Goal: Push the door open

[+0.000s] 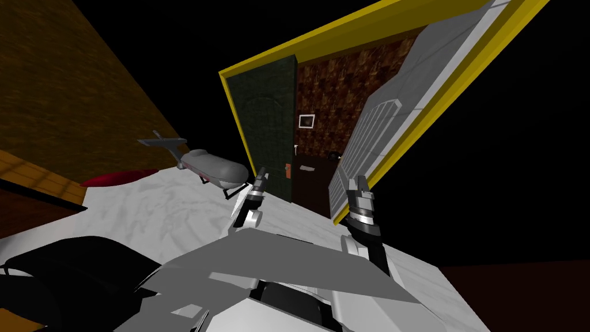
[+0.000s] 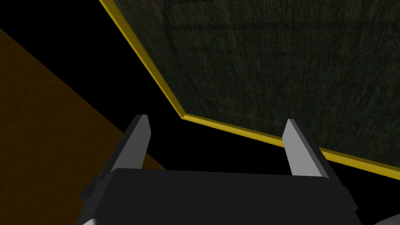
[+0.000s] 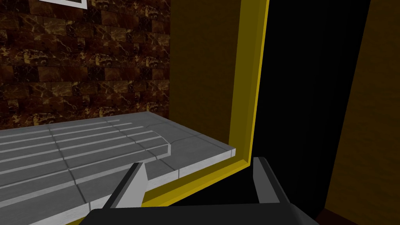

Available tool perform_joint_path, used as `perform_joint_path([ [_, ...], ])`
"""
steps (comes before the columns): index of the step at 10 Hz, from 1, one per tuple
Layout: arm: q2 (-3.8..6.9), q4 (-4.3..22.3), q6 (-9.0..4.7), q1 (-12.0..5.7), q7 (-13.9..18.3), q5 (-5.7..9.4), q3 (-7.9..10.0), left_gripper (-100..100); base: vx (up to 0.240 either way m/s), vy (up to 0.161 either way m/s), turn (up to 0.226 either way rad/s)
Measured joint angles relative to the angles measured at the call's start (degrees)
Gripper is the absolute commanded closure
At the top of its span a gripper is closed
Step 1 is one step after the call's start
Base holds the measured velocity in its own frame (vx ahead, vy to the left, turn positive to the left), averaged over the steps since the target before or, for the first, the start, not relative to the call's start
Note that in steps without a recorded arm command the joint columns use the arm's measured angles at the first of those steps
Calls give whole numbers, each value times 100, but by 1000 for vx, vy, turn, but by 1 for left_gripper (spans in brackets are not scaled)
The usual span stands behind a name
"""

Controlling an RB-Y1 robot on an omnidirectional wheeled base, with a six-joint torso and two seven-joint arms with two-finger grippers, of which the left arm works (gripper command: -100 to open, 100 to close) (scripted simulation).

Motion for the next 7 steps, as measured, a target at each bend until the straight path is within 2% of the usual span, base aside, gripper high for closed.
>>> perform_joint_path([
  [1, 11, 126, 45, -22, 24, 9, -47, -100, 61, 48, -21],
  [4, 44, 624, 35, -178, 101, 38, -98, -100, 71, 73, -74],
  [5, 45, 793, 108, -282, 125, 46, -128, -100, 102, 107, -81],
  [7, 57, 1059, 236, -380, 189, 64, -210, -100, 69, 86, -64],
])
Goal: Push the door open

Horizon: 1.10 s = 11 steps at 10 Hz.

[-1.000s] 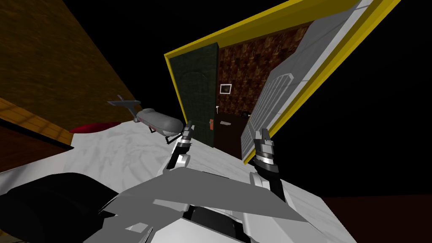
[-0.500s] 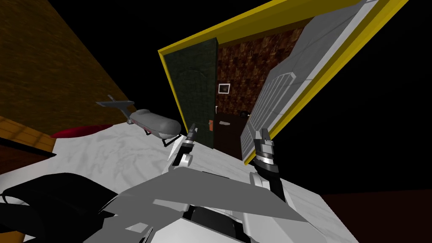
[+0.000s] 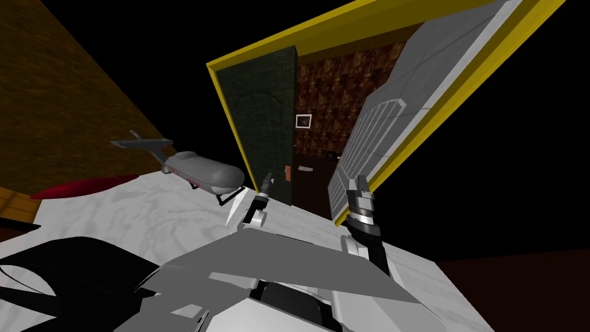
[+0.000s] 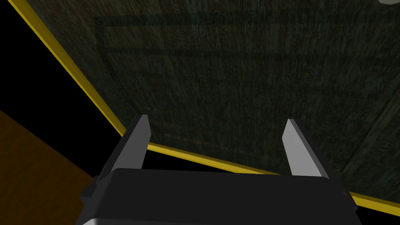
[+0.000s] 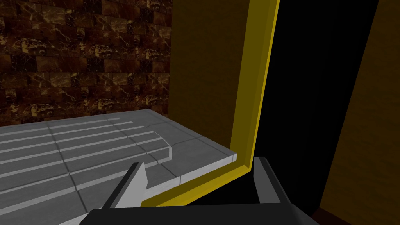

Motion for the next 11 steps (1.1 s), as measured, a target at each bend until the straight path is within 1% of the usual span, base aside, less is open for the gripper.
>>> perform_joint_path([
  [1, -15, 126, -8, -25, 6, -4, -30, -100, 47, 46, -51],
  [3, -37, 478, -3, -145, 29, 0, -94, -100, 66, 76, -79],
  [4, -8, 605, 77, -223, 73, 21, -112, -100, 82, 92, -84],
  [5, -37, 684, 154, -238, 91, 16, -170, -100, 60, 68, -28],
  [6, -58, 847, 145, -309, 90, 13, -184, -100, 50, 51, -46],
  [7, -55, 1013, 137, -374, 107, 22, -198, -100, 71, 60, -89],
  [8, -56, 1164, 152, -421, 132, 29, -229, -100, 91, 75, -62],
  [9, -81, 1354, 163, -495, 146, 30, -260, -100, 93, 81, -62],
  [10, -79, 1461, 213, -537, 170, 39, -291, -100, 85, 82, -68],
  [11, -69, 1620, 246, -611, 204, 53, -310, -100, 69, 95, -68],
])
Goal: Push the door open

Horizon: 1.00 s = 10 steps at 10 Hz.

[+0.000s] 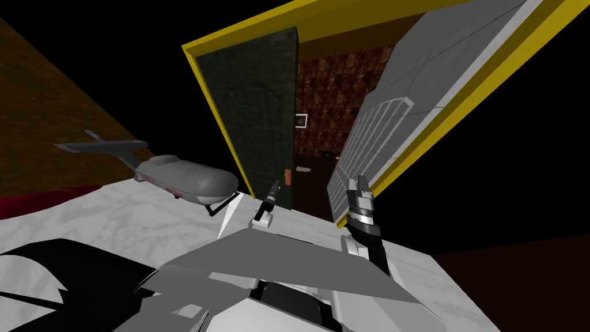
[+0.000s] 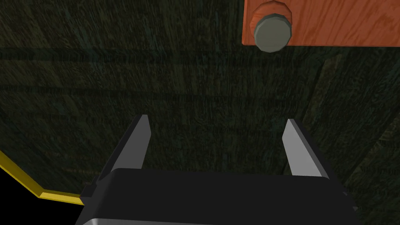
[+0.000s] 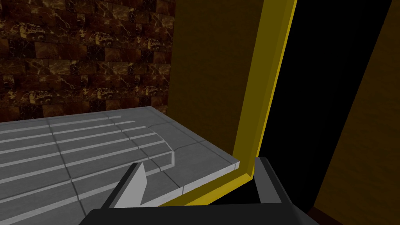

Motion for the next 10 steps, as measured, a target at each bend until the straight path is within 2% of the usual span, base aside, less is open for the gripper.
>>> perform_joint_path([
  [5, -76, 534, 119, -191, 64, 10, -125, -100, 74, 61, -44],
  [8, -75, 718, 159, -254, 109, 26, -166, -100, 79, 31, -22],
  [10, -17, 803, 144, -320, 103, 28, -129, -100, 215, -14, -19],
])
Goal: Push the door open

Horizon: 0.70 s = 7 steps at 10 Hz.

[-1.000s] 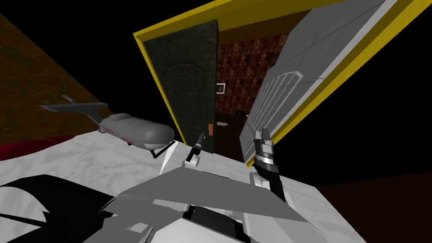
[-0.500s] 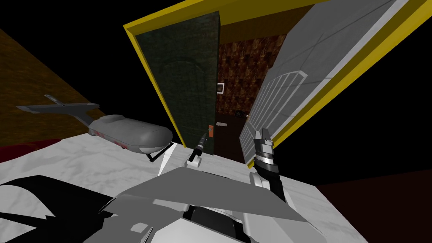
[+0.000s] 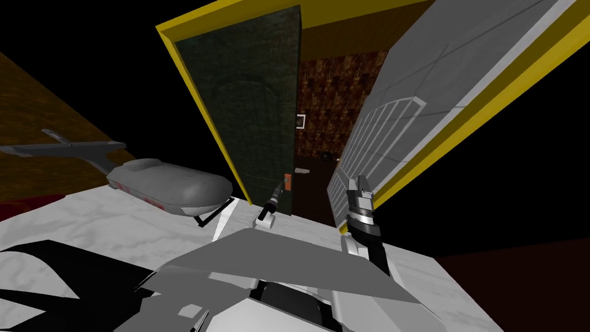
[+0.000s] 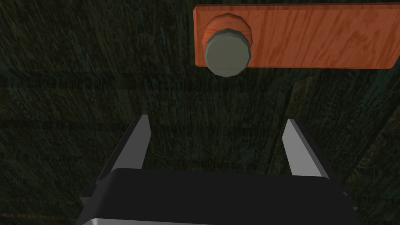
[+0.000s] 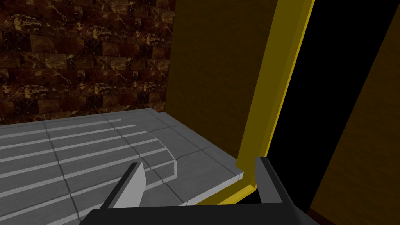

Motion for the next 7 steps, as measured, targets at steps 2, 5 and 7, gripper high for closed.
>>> perform_joint_path([
  [2, 25, 67, -12, -55, -1, 5, 35, -100, 204, -37, -16],
  [5, -28, 161, -14, -142, -7, 9, 89, -100, 188, -13, -17],
  [7, -71, 193, -12, -178, -9, 12, 109, 100, 33, -3, 1],
])
